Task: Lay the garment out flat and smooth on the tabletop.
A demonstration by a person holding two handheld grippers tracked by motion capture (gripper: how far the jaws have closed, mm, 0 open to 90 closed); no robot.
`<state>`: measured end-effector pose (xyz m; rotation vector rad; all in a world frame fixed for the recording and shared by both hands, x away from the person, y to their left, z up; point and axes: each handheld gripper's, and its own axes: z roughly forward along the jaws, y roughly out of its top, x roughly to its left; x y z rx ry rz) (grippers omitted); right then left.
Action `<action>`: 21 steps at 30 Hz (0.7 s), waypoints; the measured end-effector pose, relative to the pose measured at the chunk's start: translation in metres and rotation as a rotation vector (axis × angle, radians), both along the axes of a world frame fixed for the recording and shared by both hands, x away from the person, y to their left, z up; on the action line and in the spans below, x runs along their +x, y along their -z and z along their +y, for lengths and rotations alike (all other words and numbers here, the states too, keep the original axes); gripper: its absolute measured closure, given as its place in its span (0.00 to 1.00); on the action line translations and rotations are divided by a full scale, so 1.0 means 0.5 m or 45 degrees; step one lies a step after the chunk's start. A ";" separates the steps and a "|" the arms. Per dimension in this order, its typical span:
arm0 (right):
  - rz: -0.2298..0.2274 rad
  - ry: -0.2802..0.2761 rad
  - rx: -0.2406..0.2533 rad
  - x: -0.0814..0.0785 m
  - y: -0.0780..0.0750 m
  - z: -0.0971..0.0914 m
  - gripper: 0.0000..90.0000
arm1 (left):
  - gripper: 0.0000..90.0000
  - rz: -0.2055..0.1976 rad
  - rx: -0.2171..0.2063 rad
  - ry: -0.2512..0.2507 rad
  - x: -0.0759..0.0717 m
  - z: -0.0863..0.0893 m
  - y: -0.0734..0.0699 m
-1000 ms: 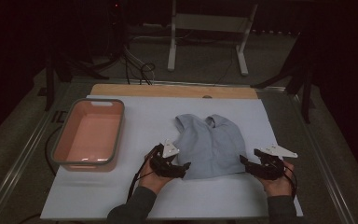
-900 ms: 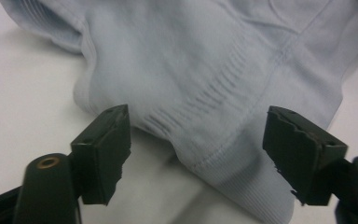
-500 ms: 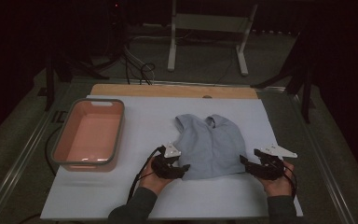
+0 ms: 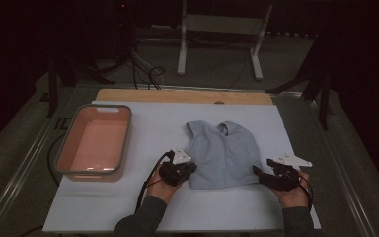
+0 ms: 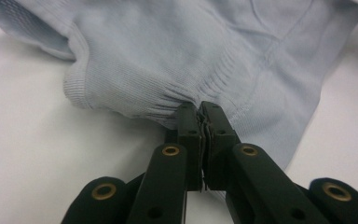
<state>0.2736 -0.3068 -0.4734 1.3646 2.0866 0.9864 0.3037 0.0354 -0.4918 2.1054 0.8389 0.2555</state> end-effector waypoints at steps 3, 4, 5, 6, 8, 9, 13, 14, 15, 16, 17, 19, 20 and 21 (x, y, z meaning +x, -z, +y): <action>0.006 -0.004 0.003 0.000 0.001 0.000 0.41 | 0.98 -0.020 -0.031 -0.033 0.004 0.010 -0.015; 0.010 -0.007 0.003 0.000 0.002 0.000 0.43 | 0.98 -0.028 -0.042 -0.047 0.004 0.013 -0.020; 0.012 -0.013 0.003 0.000 0.002 0.000 0.43 | 0.98 -0.035 -0.051 -0.061 0.005 0.016 -0.026; 0.013 -0.018 0.000 0.000 0.002 0.001 0.44 | 0.99 -0.047 -0.056 -0.072 0.006 0.019 -0.031; 0.018 -0.027 -0.002 0.000 0.004 0.003 0.45 | 0.99 -0.063 -0.071 -0.098 0.008 0.025 -0.041; 0.020 -0.031 -0.005 0.000 0.004 0.004 0.45 | 0.99 -0.068 -0.080 -0.113 0.009 0.028 -0.045; 0.027 -0.045 -0.013 -0.001 0.007 0.009 0.45 | 0.99 -0.083 -0.095 -0.164 0.015 0.042 -0.059; 0.029 -0.048 -0.012 -0.002 0.007 0.010 0.45 | 0.99 -0.086 -0.102 -0.178 0.016 0.045 -0.062; 0.031 -0.056 -0.012 -0.002 0.007 0.011 0.45 | 0.99 -0.088 -0.102 -0.186 0.018 0.049 -0.065; 0.032 -0.058 -0.014 -0.003 0.008 0.013 0.45 | 0.99 -0.090 -0.111 -0.201 0.019 0.052 -0.067; 0.033 -0.067 -0.014 -0.004 0.008 0.015 0.45 | 0.99 -0.092 -0.114 -0.207 0.020 0.055 -0.070; 0.040 -0.077 -0.013 -0.005 0.009 0.020 0.45 | 0.99 -0.095 -0.117 -0.225 0.022 0.062 -0.074; 0.041 -0.086 -0.015 -0.006 0.010 0.023 0.45 | 0.99 -0.096 -0.117 -0.234 0.023 0.065 -0.077; 0.045 -0.097 -0.013 -0.008 0.010 0.025 0.45 | 0.99 -0.099 -0.116 -0.242 0.024 0.067 -0.079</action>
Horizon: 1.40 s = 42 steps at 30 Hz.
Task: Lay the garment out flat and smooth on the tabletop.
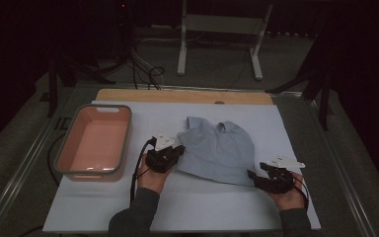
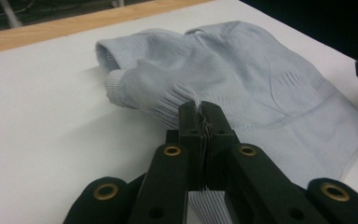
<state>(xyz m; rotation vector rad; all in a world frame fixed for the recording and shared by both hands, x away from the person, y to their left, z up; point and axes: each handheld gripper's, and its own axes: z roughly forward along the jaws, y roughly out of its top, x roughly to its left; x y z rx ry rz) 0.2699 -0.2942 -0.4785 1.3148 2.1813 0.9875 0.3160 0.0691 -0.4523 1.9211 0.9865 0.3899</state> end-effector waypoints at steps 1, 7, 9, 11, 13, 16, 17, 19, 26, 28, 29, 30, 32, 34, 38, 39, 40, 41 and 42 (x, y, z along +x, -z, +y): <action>0.001 -0.010 -0.001 -0.001 0.000 0.003 0.45 | 0.99 0.000 -0.001 -0.005 0.001 0.003 -0.002; 0.016 -0.045 -0.014 -0.005 0.007 0.019 0.42 | 0.99 -0.004 0.000 -0.055 0.008 0.017 -0.011; 0.019 -0.046 -0.022 -0.005 0.010 0.021 0.42 | 0.99 -0.002 0.000 -0.066 0.010 0.021 -0.011; 0.027 -0.049 -0.029 -0.003 0.013 0.023 0.42 | 0.99 -0.002 0.000 -0.066 0.010 0.021 -0.011; 0.040 -0.044 -0.053 0.000 0.022 0.027 0.43 | 0.99 0.008 0.042 -0.108 0.016 0.033 -0.010; 0.040 -0.045 -0.055 0.001 0.022 0.027 0.43 | 0.99 0.022 0.063 -0.119 0.020 0.036 -0.006; 0.040 -0.044 -0.054 0.001 0.022 0.028 0.43 | 0.99 0.030 0.075 -0.121 0.021 0.036 -0.005; 0.040 -0.043 -0.055 0.001 0.022 0.027 0.43 | 0.99 0.045 0.099 -0.120 0.024 0.036 0.000; 0.040 -0.047 -0.063 0.001 0.023 0.030 0.43 | 0.99 0.061 0.135 -0.152 0.039 0.035 0.019; 0.040 -0.048 -0.064 0.001 0.023 0.031 0.43 | 0.99 0.057 0.148 -0.159 0.042 0.033 0.020; 0.040 -0.049 -0.064 0.001 0.023 0.031 0.43 | 0.99 0.052 0.146 -0.160 0.044 0.032 0.020; 0.041 -0.049 -0.065 0.002 0.023 0.031 0.43 | 0.99 0.054 0.153 -0.165 0.045 0.031 0.020; 0.039 -0.051 -0.070 0.002 0.024 0.032 0.43 | 0.99 0.057 0.152 -0.169 0.048 0.029 0.022; 0.036 -0.051 -0.072 0.002 0.024 0.034 0.44 | 0.99 0.060 0.149 -0.171 0.050 0.028 0.025; 0.026 -0.043 -0.074 0.004 0.024 0.036 0.46 | 0.99 0.064 0.144 -0.175 0.052 0.028 0.026; 0.026 -0.042 -0.073 0.005 0.024 0.037 0.46 | 0.99 0.064 0.144 -0.175 0.052 0.028 0.026; 0.029 -0.039 -0.070 0.007 0.026 0.039 0.47 | 0.99 0.063 0.137 -0.173 0.052 0.029 0.026; 0.030 -0.040 -0.070 0.008 0.027 0.041 0.48 | 0.99 0.063 0.135 -0.174 0.052 0.029 0.026; 0.033 -0.043 -0.066 0.011 0.029 0.044 0.48 | 0.99 0.063 0.134 -0.174 0.052 0.029 0.026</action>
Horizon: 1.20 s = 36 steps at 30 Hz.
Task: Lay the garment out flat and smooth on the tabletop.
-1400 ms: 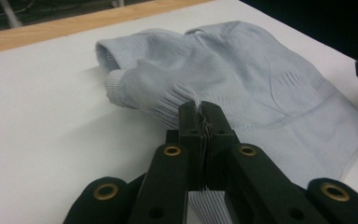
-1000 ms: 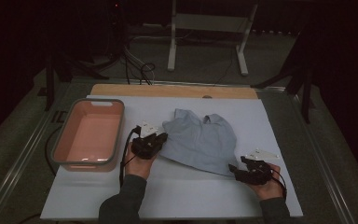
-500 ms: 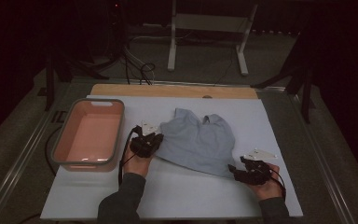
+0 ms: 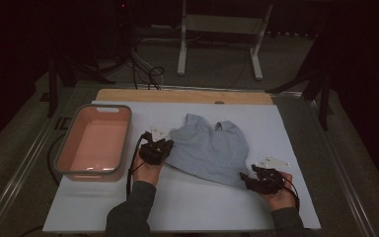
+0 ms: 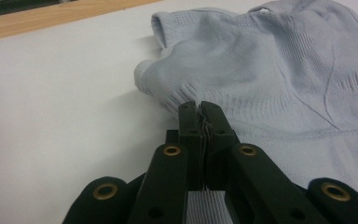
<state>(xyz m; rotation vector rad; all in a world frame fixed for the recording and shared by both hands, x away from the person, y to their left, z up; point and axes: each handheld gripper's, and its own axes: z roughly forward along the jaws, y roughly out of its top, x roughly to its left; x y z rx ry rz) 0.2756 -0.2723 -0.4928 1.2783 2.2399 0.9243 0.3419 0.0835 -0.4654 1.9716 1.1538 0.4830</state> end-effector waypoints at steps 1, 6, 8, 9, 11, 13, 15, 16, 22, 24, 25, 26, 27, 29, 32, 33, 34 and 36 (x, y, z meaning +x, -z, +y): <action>0.002 0.003 0.002 0.001 0.001 0.002 0.49 | 0.99 -0.001 0.000 0.001 0.000 0.000 0.000; -0.008 0.023 0.015 0.016 0.000 0.011 0.53 | 0.99 -0.003 -0.004 0.001 -0.001 0.001 -0.002; -0.009 0.028 0.019 0.022 0.001 0.012 0.54 | 0.99 -0.004 -0.007 0.002 -0.002 0.002 -0.003; -0.005 0.033 0.025 0.025 0.001 0.013 0.54 | 0.99 -0.006 -0.011 0.002 -0.002 0.001 -0.003; -0.003 0.039 0.037 0.034 0.002 0.015 0.55 | 0.99 -0.009 -0.014 0.003 -0.003 0.001 -0.004; 0.003 0.053 0.041 0.043 0.004 0.019 0.58 | 0.99 -0.011 -0.013 0.005 -0.004 0.001 -0.005; 0.013 0.062 0.051 0.053 0.008 0.022 0.62 | 0.99 -0.013 -0.013 0.007 -0.005 0.002 -0.006; 0.021 0.067 0.046 0.057 0.010 0.026 0.67 | 0.99 -0.014 -0.015 0.006 -0.005 0.001 -0.006; 0.061 0.068 -0.040 0.067 0.025 0.043 0.96 | 0.99 -0.025 -0.011 0.014 -0.007 0.002 -0.008; 0.054 0.064 -0.058 0.067 0.026 0.045 0.98 | 0.99 -0.026 -0.009 0.016 -0.007 0.002 -0.009; 0.054 0.064 -0.058 0.067 0.026 0.045 0.98 | 0.99 -0.026 -0.009 0.016 -0.007 0.002 -0.009; 0.030 0.068 -0.067 0.065 0.023 0.043 0.99 | 0.99 -0.031 -0.008 0.016 -0.007 0.001 -0.009; 0.025 0.072 -0.067 0.064 0.021 0.042 0.99 | 0.99 -0.034 -0.004 0.018 -0.007 0.001 -0.010; -0.001 0.093 -0.057 0.062 0.016 0.036 0.99 | 0.99 -0.036 -0.002 0.018 -0.006 0.001 -0.009; -0.026 0.129 -0.033 0.062 0.010 0.024 1.00 | 0.99 -0.035 0.007 0.013 -0.003 0.001 -0.007; -0.030 0.136 -0.029 0.062 0.009 0.022 1.00 | 0.99 -0.033 0.006 0.006 -0.001 0.001 -0.006; -0.034 0.140 -0.024 0.063 0.010 0.021 1.00 | 0.99 -0.031 0.010 0.002 0.002 0.001 -0.004; -0.031 0.133 -0.024 0.063 0.011 0.023 1.00 | 0.99 -0.022 0.021 -0.004 0.007 0.002 -0.001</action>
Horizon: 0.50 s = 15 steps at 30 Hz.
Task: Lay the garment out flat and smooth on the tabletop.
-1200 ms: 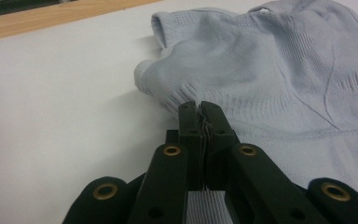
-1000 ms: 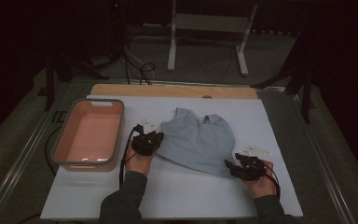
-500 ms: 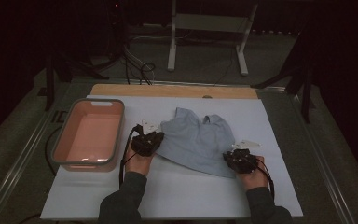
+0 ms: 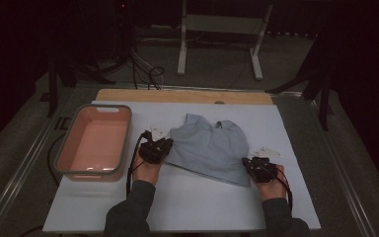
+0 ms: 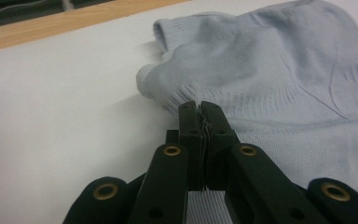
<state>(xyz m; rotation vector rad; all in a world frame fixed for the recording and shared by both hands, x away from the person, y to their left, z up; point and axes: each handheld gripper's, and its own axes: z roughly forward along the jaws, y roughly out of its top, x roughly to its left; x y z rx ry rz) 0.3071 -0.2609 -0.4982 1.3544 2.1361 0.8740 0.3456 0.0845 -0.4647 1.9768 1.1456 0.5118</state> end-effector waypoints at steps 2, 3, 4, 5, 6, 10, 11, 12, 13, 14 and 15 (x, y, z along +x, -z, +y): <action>0.001 -0.009 -0.005 0.000 0.002 0.004 0.99 | 0.99 0.007 0.009 -0.013 0.005 0.001 0.003; 0.004 -0.014 -0.008 -0.001 0.003 0.007 0.99 | 0.99 0.011 0.014 -0.018 0.008 0.001 0.005; 0.006 -0.019 -0.011 -0.001 0.003 0.009 0.99 | 0.99 0.018 0.028 -0.020 0.010 0.001 0.008; 0.005 -0.021 -0.013 -0.001 0.004 0.010 0.99 | 0.98 0.025 0.037 -0.028 0.012 0.000 0.011; 0.007 -0.024 -0.013 0.000 0.005 0.012 0.99 | 0.98 0.034 0.046 -0.029 0.014 -0.002 0.014; 0.007 -0.024 -0.036 0.000 0.010 0.017 0.99 | 0.96 0.043 0.096 -0.029 0.015 -0.009 0.025; 0.008 -0.026 -0.041 0.000 0.010 0.018 0.99 | 0.96 0.042 0.089 -0.031 0.014 -0.008 0.026; 0.007 -0.025 -0.044 0.000 0.011 0.018 0.99 | 0.94 0.039 0.079 -0.024 0.013 -0.006 0.026; 0.006 -0.026 -0.045 0.000 0.011 0.019 0.99 | 0.90 0.034 0.068 -0.029 0.011 -0.004 0.026; 0.006 -0.023 -0.042 0.000 0.011 0.019 0.99 | 0.87 0.034 0.062 -0.022 0.009 -0.002 0.026; 0.006 -0.021 -0.042 0.000 0.011 0.019 0.99 | 0.86 0.031 0.057 -0.016 0.006 -0.001 0.025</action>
